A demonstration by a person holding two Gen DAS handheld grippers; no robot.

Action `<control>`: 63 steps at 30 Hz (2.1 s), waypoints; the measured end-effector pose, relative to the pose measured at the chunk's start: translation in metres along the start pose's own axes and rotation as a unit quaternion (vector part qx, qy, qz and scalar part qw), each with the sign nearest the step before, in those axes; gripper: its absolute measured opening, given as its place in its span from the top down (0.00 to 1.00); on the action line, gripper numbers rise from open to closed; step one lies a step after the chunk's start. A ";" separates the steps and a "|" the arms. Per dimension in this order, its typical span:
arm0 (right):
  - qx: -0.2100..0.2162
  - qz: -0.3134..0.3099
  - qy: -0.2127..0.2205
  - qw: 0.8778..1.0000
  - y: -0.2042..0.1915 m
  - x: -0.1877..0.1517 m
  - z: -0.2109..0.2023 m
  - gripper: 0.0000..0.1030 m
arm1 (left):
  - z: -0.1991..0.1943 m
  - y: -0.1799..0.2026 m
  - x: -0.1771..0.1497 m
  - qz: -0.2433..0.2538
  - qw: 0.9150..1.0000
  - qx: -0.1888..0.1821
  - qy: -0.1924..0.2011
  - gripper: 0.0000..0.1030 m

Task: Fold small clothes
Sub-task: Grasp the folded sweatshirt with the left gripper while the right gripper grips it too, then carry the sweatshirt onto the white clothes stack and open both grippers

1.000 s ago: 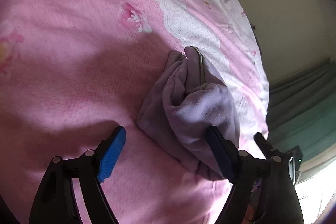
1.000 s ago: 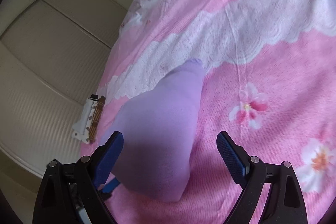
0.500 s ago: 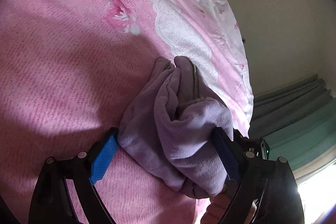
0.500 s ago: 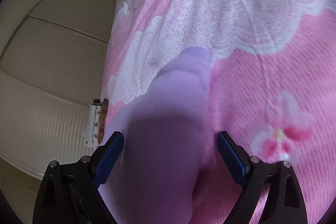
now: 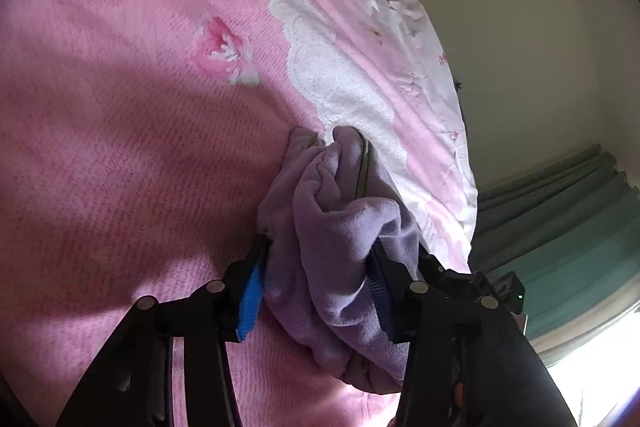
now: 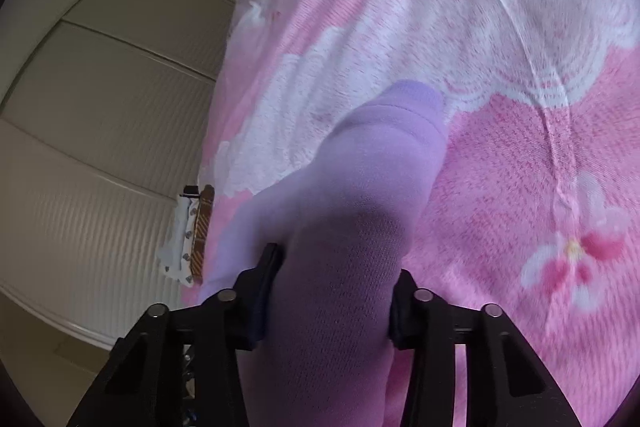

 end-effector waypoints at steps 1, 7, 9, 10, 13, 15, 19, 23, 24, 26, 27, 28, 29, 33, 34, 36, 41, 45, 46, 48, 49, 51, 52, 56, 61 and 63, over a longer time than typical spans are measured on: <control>-0.001 -0.003 0.004 1.000 -0.006 -0.001 -0.003 0.58 | -0.004 0.002 0.002 0.004 1.000 0.002 -0.002 0.56; 0.010 -0.030 0.025 0.999 -0.053 -0.007 -0.012 0.61 | -0.051 0.018 0.018 0.036 0.999 -0.003 0.017 0.57; 0.017 -0.041 0.028 0.999 -0.075 -0.010 -0.011 0.61 | -0.069 0.021 0.026 0.042 0.999 0.000 0.026 0.57; 0.017 -0.045 0.028 0.998 -0.083 -0.011 -0.009 0.61 | -0.079 0.020 0.031 0.044 0.999 0.000 0.030 0.57; 0.025 -0.065 0.029 0.997 -0.116 -0.016 -0.002 0.61 | -0.111 0.017 0.049 0.045 0.998 -0.007 0.048 0.57; 0.031 -0.078 0.029 0.996 -0.141 -0.019 0.007 0.61 | -0.130 0.013 0.061 0.046 0.997 -0.006 0.059 0.57; 0.048 -0.098 0.022 0.994 -0.189 -0.027 0.037 0.61 | -0.174 -0.003 0.092 0.046 0.995 -0.003 0.086 0.57; 0.059 -0.115 0.011 0.992 -0.233 -0.033 0.076 0.61 | -0.209 -0.023 0.126 0.041 0.993 0.002 0.107 0.57; 0.061 -0.119 0.008 0.991 -0.244 -0.034 0.086 0.61 | -0.217 -0.029 0.135 0.040 0.993 0.004 0.111 0.57; 0.070 -0.127 0.003 0.989 -0.268 -0.033 0.108 0.61 | -0.235 -0.040 0.156 0.040 0.992 0.006 0.123 0.57; 0.075 -0.133 0.003 0.988 -0.280 -0.032 0.119 0.61 | -0.241 -0.044 0.168 0.040 0.991 0.008 0.129 0.57; 0.078 -0.138 0.003 0.987 -0.292 -0.031 0.130 0.61 | -0.251 -0.049 0.183 0.042 0.990 0.010 0.137 0.57; 0.084 -0.145 0.003 0.986 -0.306 -0.029 0.143 0.61 | -0.258 -0.053 0.195 0.043 0.989 0.011 0.143 0.57; 0.103 -0.156 0.001 0.982 -0.351 -0.017 0.194 0.61 | -0.282 -0.071 0.249 0.046 0.986 0.016 0.159 0.57; 0.107 -0.158 0.001 0.982 -0.361 -0.013 0.207 0.61 | -0.288 -0.076 0.264 0.049 0.985 0.020 0.164 0.57; 0.116 -0.163 0.000 0.980 -0.380 -0.005 0.234 0.61 | -0.298 -0.085 0.293 0.052 0.983 0.028 0.172 0.57; 0.142 -0.157 -0.006 0.977 -0.420 0.013 0.303 0.61 | -0.322 -0.107 0.356 0.071 0.978 0.045 0.189 0.57; 0.146 -0.159 -0.008 0.976 -0.439 0.022 0.345 0.61 | -0.322 -0.133 0.392 0.075 0.977 0.048 0.192 0.56; 0.143 -0.160 -0.010 0.977 -0.440 0.024 0.355 0.61 | -0.319 -0.141 0.400 0.073 0.978 0.048 0.190 0.56; 0.134 -0.155 -0.016 0.979 -0.434 0.028 0.377 0.61 | -0.310 -0.162 0.408 0.065 0.979 0.050 0.185 0.56; 0.126 -0.151 -0.023 0.980 -0.428 0.032 0.389 0.60 | -0.301 -0.177 0.411 0.052 0.981 0.051 0.178 0.56; 0.104 -0.142 -0.039 0.984 -0.414 0.031 0.410 0.60 | -0.283 -0.203 0.411 0.027 0.985 0.057 0.162 0.56; 0.093 -0.138 -0.047 0.985 -0.404 0.030 0.417 0.60 | -0.277 -0.214 0.412 0.017 0.986 0.060 0.157 0.56; 0.053 -0.120 -0.054 0.990 -0.371 0.030 0.433 0.38 | -0.266 -0.229 0.406 0.038 0.982 0.075 0.167 0.54; 0.009 -0.138 -0.036 0.990 -0.372 0.033 0.409 0.28 | -0.278 -0.215 0.397 0.040 0.981 0.083 0.172 0.46; 0.006 -0.147 -0.022 0.989 -0.377 0.030 0.394 0.26 | -0.293 -0.214 0.398 0.036 0.978 0.091 0.185 0.45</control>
Point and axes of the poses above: each gripper's, at about its wrist camera, not at the fingertips, and z roughly the way its jaws point, y to its right, x to its top, the point moved 5 cm from there along z, roughly the way its jaws point, and after that the axes turned 7 degrees about -y, right-handed, at the moved point
